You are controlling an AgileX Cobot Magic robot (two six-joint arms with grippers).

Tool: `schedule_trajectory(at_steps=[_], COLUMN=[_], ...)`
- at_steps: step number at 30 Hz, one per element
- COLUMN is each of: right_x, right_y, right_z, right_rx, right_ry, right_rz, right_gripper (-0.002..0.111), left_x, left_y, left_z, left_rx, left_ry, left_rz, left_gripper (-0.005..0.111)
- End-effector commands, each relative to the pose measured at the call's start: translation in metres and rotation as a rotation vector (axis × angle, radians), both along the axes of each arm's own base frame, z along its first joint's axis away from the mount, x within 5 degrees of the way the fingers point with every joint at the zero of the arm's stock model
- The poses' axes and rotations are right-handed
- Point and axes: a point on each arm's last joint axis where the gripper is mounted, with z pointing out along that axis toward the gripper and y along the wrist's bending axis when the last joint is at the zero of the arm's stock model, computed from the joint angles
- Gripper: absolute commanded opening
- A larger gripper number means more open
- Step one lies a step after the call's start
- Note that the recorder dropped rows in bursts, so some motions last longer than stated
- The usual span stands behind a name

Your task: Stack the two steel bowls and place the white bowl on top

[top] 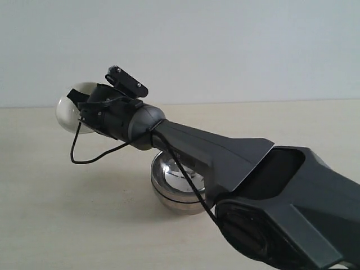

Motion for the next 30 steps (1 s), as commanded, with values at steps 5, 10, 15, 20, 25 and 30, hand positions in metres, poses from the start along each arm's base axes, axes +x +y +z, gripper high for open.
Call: schedule_trajectory(at_steps=[5,10,15,20,25,30], right_x=[-0.042,-0.068,-0.108,-0.14,-0.155,-0.162], right_y=[0.005,-0.006,-0.018,-0.014,-0.009,-0.029], right_z=[0.086,0.133,0.179,0.207,0.215,0.249], right_rx=[-0.111,-0.181,-0.265,-0.266,-0.353,-0.468], right_ry=[-0.087,-0.087,-0.091,-0.141,-0.216,-0.309], right_rz=[0.086,0.079,0.066,0.123,0.185,0.285], right_gripper=[0.0,0.0,0.0,0.0,0.0,0.0], left_x=[0.0,0.0,0.0,0.0,0.0,0.0], left_y=[0.0,0.0,0.0,0.0,0.0,0.0], left_z=[0.0,0.0,0.0,0.0,0.0,0.0], left_rx=[-0.016,-0.016,-0.016,-0.016,-0.016,-0.016], left_ry=[-0.009,-0.009,-0.009,-0.009,-0.009,-0.009], left_rz=[0.003,0.003,0.003,0.003,0.003,0.003], left_gripper=[0.004,0.004,0.004,0.004,0.004,0.004])
